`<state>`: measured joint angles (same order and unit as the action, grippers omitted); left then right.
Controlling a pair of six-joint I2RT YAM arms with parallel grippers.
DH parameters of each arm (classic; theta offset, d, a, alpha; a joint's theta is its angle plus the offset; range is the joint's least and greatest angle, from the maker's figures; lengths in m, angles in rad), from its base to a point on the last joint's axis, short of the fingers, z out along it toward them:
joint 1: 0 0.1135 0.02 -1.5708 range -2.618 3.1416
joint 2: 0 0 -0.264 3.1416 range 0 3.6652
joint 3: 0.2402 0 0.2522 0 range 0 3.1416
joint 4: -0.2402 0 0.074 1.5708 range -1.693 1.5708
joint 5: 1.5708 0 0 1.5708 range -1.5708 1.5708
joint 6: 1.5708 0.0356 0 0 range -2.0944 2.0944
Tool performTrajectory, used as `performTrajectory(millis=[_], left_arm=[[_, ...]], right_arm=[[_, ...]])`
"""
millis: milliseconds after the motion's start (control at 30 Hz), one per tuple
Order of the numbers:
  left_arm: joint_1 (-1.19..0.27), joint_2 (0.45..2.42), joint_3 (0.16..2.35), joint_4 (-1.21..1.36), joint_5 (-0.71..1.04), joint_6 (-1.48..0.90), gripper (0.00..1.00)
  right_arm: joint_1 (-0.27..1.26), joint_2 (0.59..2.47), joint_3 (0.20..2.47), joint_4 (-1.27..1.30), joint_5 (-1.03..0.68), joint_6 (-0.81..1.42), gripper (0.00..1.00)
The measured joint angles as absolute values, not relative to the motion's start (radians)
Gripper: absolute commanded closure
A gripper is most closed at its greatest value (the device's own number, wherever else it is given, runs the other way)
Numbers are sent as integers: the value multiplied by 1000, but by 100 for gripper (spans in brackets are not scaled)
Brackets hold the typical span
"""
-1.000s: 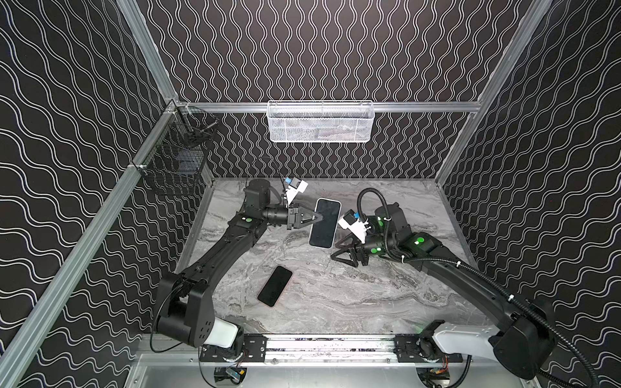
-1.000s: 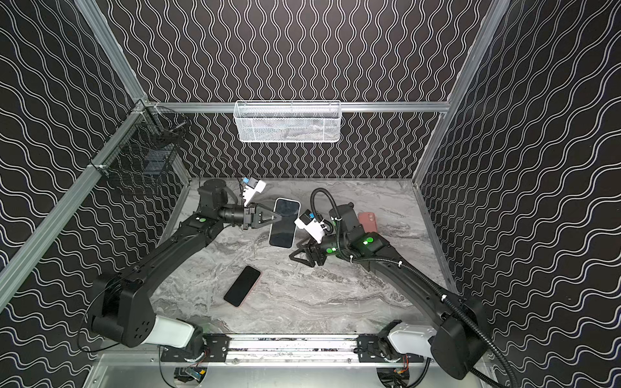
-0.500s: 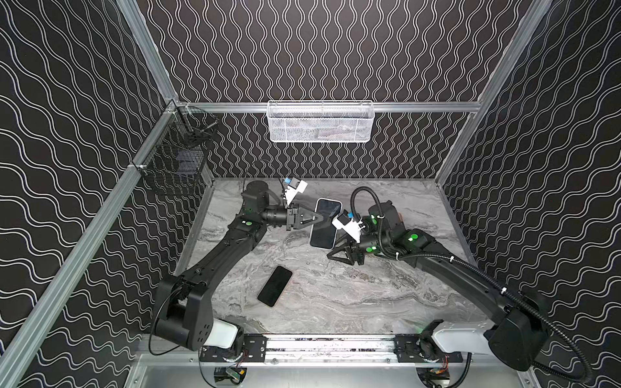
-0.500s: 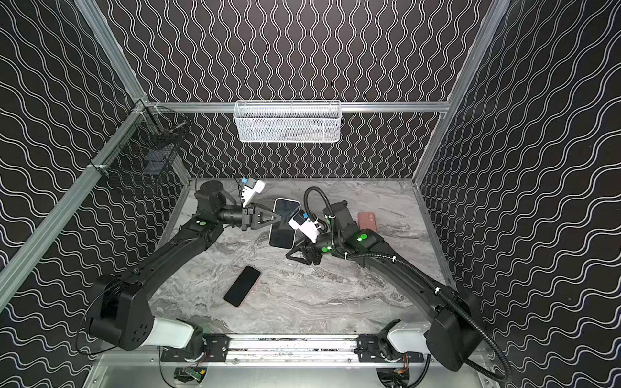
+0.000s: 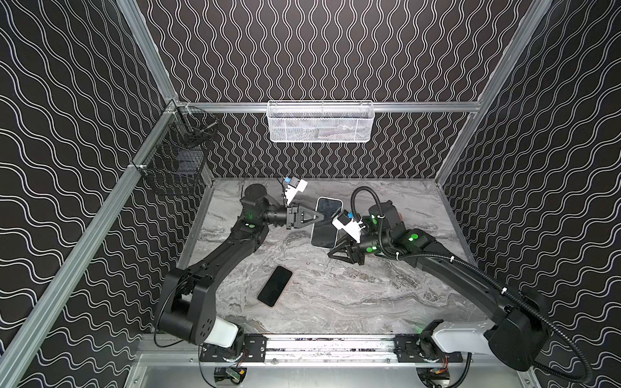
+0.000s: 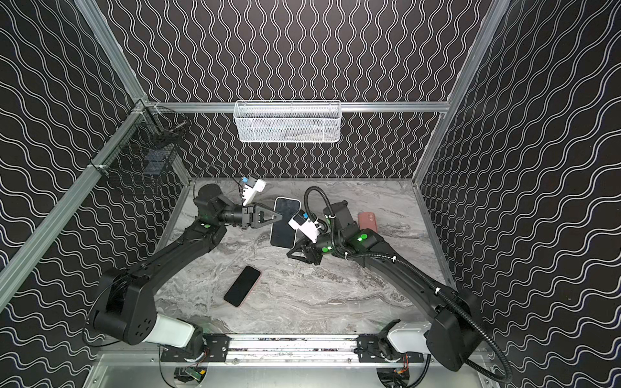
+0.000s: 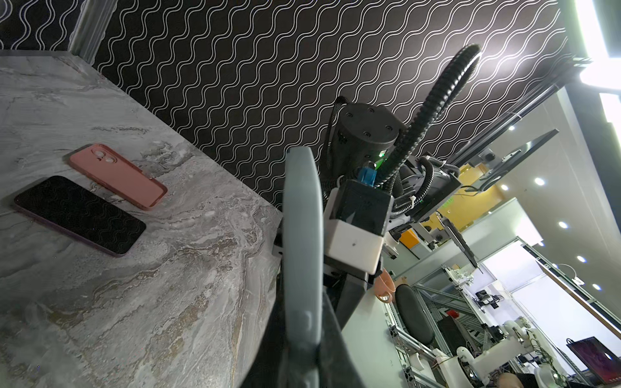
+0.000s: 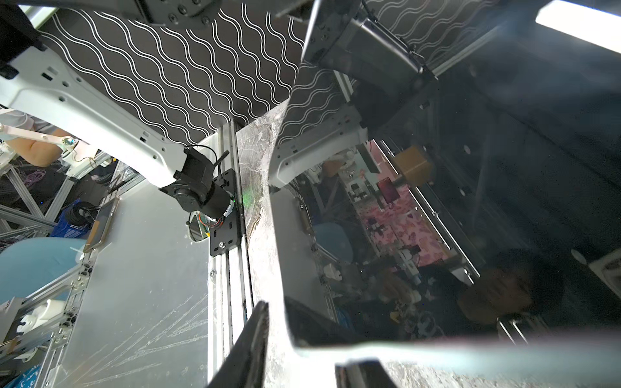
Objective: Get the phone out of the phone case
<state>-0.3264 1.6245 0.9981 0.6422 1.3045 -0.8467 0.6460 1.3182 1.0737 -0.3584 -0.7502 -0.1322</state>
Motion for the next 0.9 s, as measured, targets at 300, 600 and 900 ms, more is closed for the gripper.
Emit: performTrajectory(millis=[300, 600, 900], left_arm=[[-331, 1578, 1056, 424, 1279, -700, 100], [-345, 1564, 1127, 95, 1234, -460, 100], [-345, 1554, 1111, 97, 1223, -462, 100]], right_arm=[[646, 1319, 1085, -357, -770, -143, 78], [646, 1342, 1094, -390, -783, -142, 88], [646, 1330, 1095, -408, -784, -134, 79]])
